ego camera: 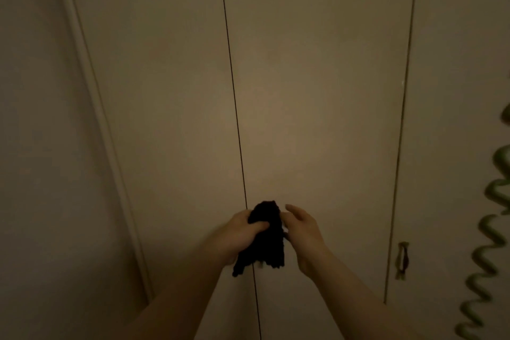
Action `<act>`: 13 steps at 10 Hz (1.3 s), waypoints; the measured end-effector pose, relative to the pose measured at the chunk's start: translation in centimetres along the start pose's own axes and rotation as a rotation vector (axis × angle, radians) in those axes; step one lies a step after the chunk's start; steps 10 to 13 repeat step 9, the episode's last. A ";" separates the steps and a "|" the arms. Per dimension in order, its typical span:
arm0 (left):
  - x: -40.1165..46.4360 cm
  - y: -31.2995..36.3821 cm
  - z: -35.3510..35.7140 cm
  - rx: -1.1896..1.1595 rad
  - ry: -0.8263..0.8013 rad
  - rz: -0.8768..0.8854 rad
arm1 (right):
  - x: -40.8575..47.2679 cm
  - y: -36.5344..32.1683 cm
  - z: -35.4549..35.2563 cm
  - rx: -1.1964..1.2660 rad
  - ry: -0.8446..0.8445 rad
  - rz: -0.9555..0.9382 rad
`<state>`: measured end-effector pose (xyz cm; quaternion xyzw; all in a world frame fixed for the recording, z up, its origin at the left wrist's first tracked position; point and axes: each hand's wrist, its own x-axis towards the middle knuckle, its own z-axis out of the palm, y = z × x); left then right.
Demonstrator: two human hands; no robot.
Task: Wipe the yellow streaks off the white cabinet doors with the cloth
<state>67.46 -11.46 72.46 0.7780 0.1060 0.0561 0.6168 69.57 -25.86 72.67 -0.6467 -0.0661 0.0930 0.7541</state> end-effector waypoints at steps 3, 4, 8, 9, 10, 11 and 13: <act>8.4 1.9 -0.3 0.165 0.558 0.186 | 2.4 -1.8 -6.6 -0.113 0.137 -0.080; 11.0 2.6 2.1 0.177 0.584 0.233 | 3.9 -2.4 -7.9 -0.125 0.191 -0.124; 11.4 4.0 15.1 0.552 -0.082 0.442 | 2.0 -4.1 -15.9 -0.115 0.352 -0.130; 9.8 3.7 16.3 0.492 -0.282 0.456 | 1.3 -5.5 -17.3 -0.127 0.361 -0.146; 9.8 3.7 16.3 0.492 -0.282 0.456 | 1.3 -5.5 -17.3 -0.127 0.361 -0.146; 9.8 3.7 16.3 0.492 -0.282 0.456 | 1.3 -5.5 -17.3 -0.127 0.361 -0.146; 9.8 3.7 16.3 0.492 -0.282 0.456 | 1.3 -5.5 -17.3 -0.127 0.361 -0.146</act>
